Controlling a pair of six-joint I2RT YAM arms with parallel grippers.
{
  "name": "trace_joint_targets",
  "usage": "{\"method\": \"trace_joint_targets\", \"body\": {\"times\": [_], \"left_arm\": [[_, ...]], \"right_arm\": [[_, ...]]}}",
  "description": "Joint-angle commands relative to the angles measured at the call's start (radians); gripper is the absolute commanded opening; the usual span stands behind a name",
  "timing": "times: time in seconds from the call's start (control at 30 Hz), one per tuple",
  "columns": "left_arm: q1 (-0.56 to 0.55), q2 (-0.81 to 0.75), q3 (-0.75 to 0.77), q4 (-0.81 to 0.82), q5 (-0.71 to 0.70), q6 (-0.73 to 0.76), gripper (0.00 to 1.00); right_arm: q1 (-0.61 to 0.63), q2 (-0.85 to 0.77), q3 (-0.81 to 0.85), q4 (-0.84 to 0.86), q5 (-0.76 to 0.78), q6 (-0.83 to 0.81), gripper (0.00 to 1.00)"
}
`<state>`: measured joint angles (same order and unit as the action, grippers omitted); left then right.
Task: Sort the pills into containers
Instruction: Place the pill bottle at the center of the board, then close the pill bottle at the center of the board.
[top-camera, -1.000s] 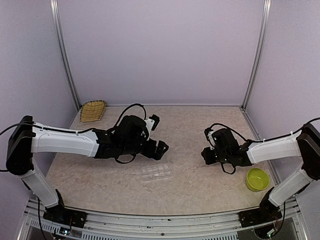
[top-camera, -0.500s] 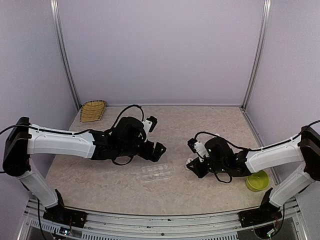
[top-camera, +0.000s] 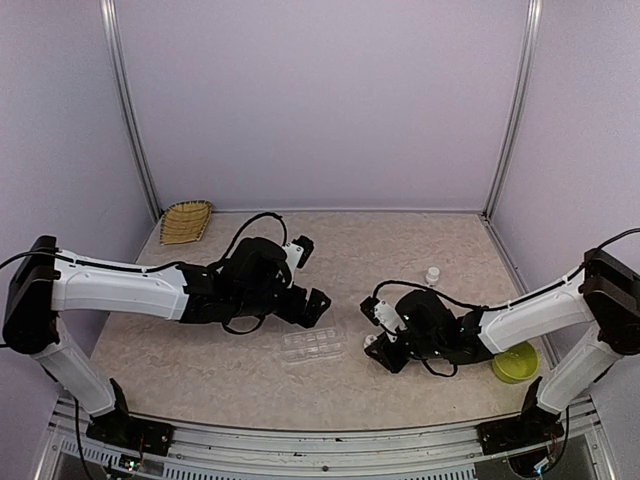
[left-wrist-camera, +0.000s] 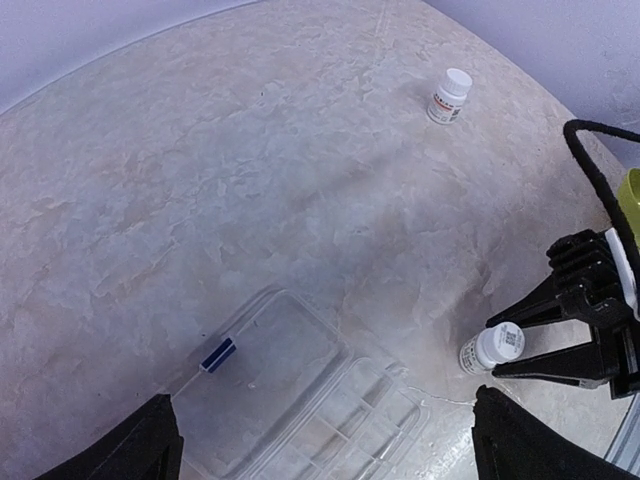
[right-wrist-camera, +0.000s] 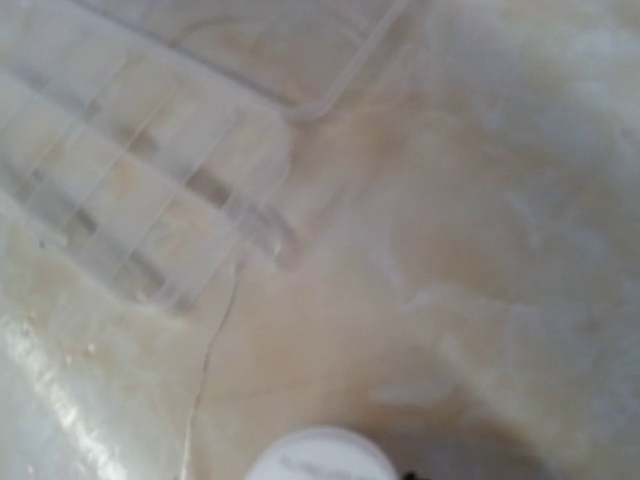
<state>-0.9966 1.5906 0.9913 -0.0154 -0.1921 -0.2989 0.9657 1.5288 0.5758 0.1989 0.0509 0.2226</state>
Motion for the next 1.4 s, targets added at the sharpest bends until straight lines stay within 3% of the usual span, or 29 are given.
{"method": "trace_joint_targets", "body": {"times": [0.0,0.33,0.73,1.0,1.37], "left_arm": [[-0.007,0.021,0.022,-0.001,-0.005,0.003,0.99],[-0.017,0.05,0.047,0.002,0.014,0.03,0.99],[-0.085,0.175,0.213,-0.095,0.087,0.168,0.99],[-0.138,0.309,0.35,-0.184,0.138,0.23,0.99],[-0.146,0.454,0.489,-0.265,0.129,0.253,0.83]], "right_arm": [[0.02,0.009,0.023,-0.018,0.011,-0.015,0.36],[0.021,-0.072,0.013,-0.056,0.012,0.005,0.64],[0.002,-0.367,-0.023,-0.268,0.14,0.165,1.0],[-0.03,-0.56,-0.067,-0.428,0.4,0.409,1.0],[-0.076,-0.624,-0.116,-0.471,0.436,0.49,1.0]]}}
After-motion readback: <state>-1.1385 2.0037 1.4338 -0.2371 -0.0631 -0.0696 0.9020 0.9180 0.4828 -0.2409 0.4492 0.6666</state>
